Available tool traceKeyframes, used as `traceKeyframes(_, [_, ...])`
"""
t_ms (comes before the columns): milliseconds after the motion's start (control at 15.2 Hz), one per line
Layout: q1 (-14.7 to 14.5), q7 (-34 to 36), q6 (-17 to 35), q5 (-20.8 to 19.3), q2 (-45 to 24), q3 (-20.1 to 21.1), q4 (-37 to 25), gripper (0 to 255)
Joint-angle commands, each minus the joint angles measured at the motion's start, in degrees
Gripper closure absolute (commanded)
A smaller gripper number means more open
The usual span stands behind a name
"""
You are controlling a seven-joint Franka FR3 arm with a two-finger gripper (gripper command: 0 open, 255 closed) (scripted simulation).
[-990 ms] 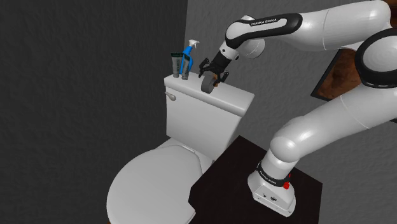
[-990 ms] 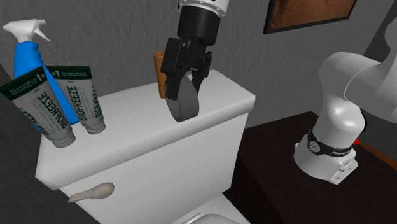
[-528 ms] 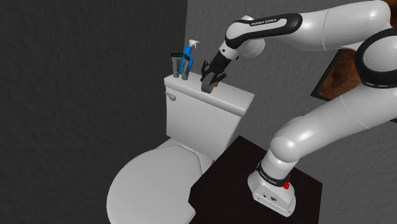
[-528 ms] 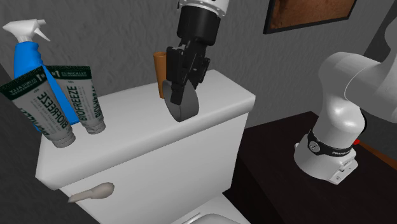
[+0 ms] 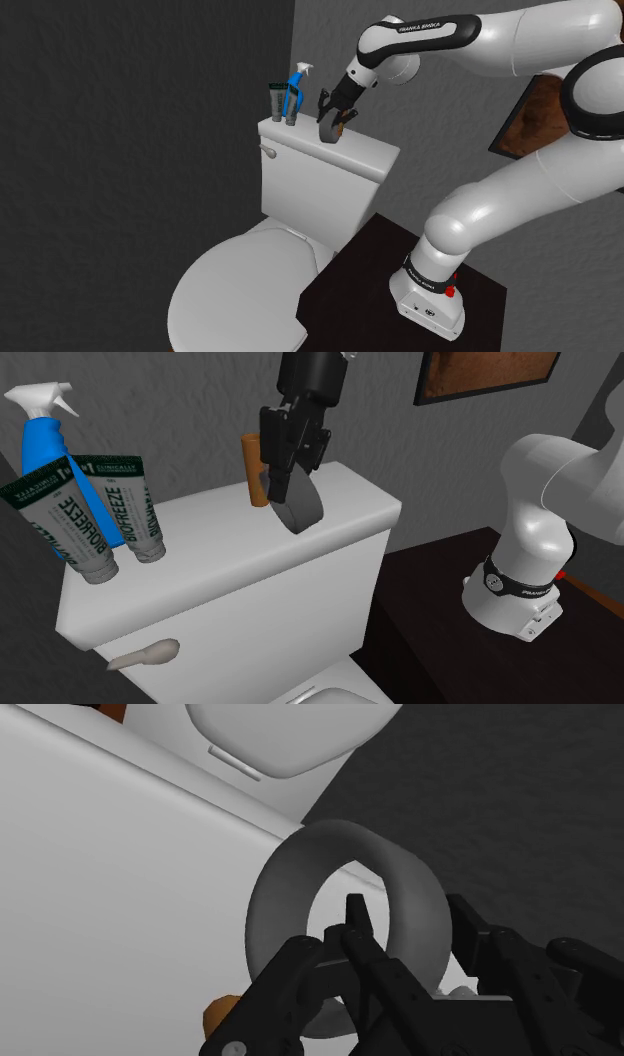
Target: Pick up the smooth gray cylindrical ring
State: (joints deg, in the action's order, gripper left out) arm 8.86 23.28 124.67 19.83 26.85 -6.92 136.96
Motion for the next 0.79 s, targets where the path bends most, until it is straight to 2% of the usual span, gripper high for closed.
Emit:
traceKeyframes(0, [0.1, 0.6, -1.5, -0.4, 0.3, 0.1, -1.3, 255])
traceKeyframes(594, [0.4, 3.0, -8.0, -1.6, 0.8, 0.2, -7.6, 255])
traceKeyframes(726, [0.4, 3.0, -8.1, -1.6, 0.8, 0.2, -7.7, 255])
